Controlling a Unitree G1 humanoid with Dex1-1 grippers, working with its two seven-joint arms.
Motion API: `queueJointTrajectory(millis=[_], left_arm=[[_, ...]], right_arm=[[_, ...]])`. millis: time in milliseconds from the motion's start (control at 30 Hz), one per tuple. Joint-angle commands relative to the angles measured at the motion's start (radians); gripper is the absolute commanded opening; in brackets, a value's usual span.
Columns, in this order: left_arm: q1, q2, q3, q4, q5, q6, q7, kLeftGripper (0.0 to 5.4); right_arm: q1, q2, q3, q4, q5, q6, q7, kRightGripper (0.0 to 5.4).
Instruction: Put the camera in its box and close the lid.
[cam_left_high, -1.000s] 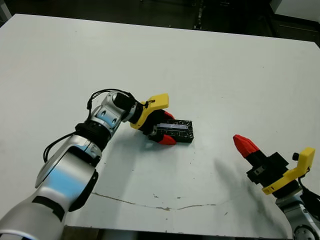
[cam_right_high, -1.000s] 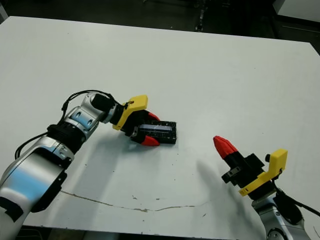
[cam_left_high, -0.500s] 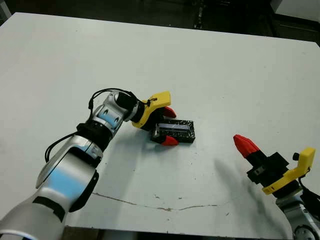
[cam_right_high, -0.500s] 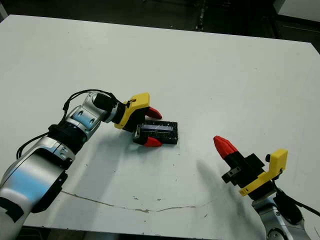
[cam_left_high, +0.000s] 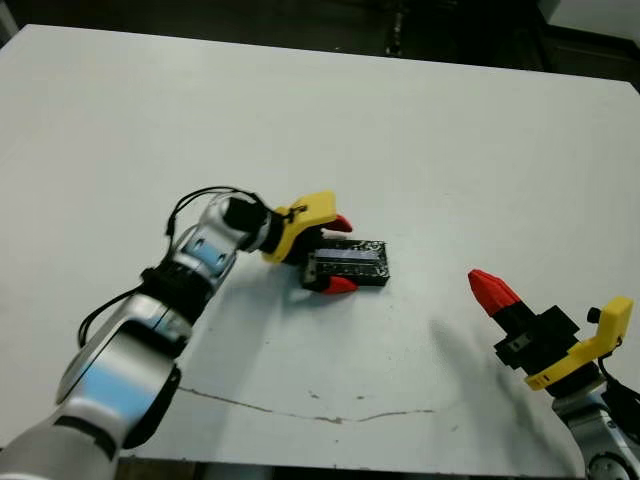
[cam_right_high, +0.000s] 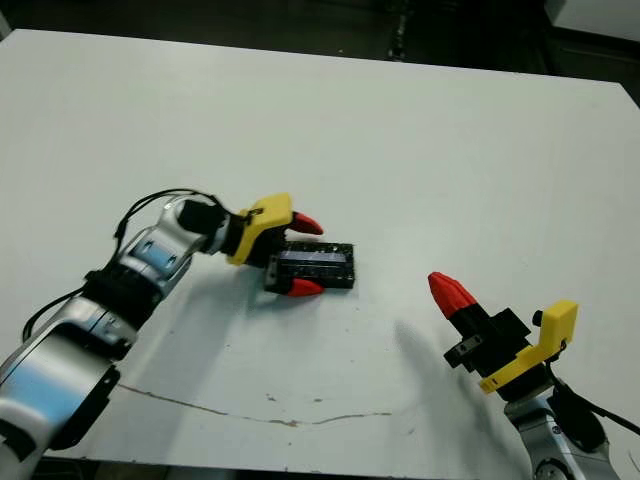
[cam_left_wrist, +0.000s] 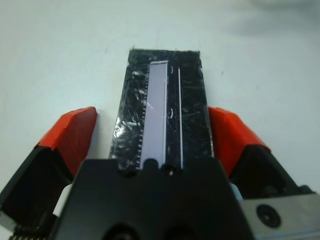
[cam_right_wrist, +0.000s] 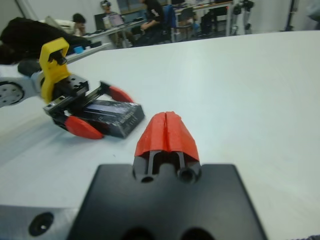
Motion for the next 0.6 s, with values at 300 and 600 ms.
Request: queueJointTrajectory(millis=[300, 600], left_arm=[[0.279, 0.18, 0.215, -0.265, -0.237, 0.274, 0.001, 5.4], [0.433, 0.279, 0.419, -0.447, -0.388, 0.317, 0.056, 5.4]], right_arm=[[0.003, 0.0, 0.008, 0.015, 0.013, -0.01, 0.011, 0.0], [0.008, 0.003, 0.014, 0.005, 0.008, -0.005, -0.002, 0.0]])
